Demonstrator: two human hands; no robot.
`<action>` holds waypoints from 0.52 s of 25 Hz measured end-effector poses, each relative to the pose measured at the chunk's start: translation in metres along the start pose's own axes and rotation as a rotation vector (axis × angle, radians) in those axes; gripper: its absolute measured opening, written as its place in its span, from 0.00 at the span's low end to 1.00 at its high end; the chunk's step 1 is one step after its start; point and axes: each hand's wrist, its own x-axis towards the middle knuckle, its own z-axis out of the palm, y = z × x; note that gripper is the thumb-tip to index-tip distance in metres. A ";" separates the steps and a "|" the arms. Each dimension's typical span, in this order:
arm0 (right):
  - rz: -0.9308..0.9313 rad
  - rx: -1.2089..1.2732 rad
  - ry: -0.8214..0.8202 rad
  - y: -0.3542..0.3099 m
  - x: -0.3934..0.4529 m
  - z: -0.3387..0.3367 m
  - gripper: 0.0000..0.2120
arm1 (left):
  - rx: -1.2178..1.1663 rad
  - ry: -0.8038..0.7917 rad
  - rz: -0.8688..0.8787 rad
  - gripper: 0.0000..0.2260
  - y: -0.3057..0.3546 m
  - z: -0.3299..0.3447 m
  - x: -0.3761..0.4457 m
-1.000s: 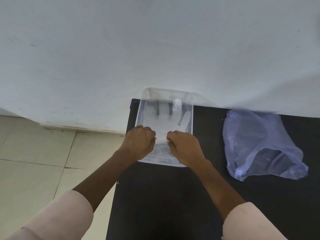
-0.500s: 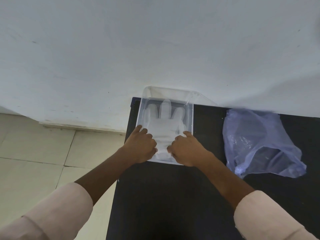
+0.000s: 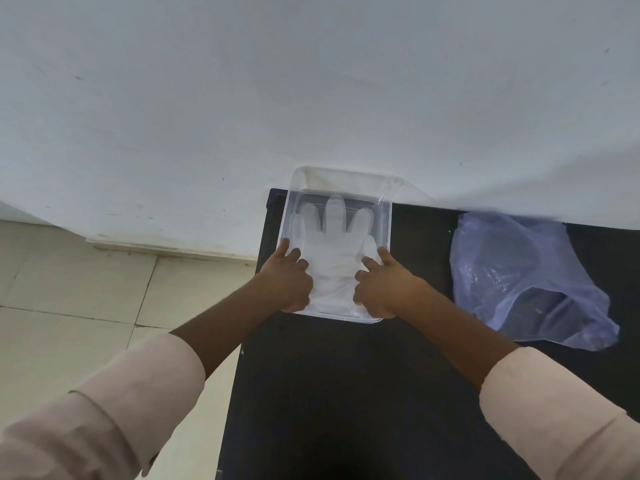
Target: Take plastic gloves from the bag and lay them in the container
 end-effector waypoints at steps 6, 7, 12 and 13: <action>0.014 0.065 0.179 0.003 -0.011 0.000 0.17 | -0.022 0.000 0.004 0.19 -0.001 -0.007 -0.005; 0.035 0.095 0.191 0.003 -0.013 -0.002 0.18 | -0.038 0.002 -0.001 0.20 0.000 -0.010 -0.007; 0.049 0.468 0.477 -0.001 -0.032 -0.010 0.17 | -0.355 0.257 -0.005 0.19 -0.003 -0.026 -0.021; 0.067 0.621 0.537 -0.002 -0.038 -0.011 0.15 | -0.535 0.349 0.000 0.18 -0.004 -0.030 -0.025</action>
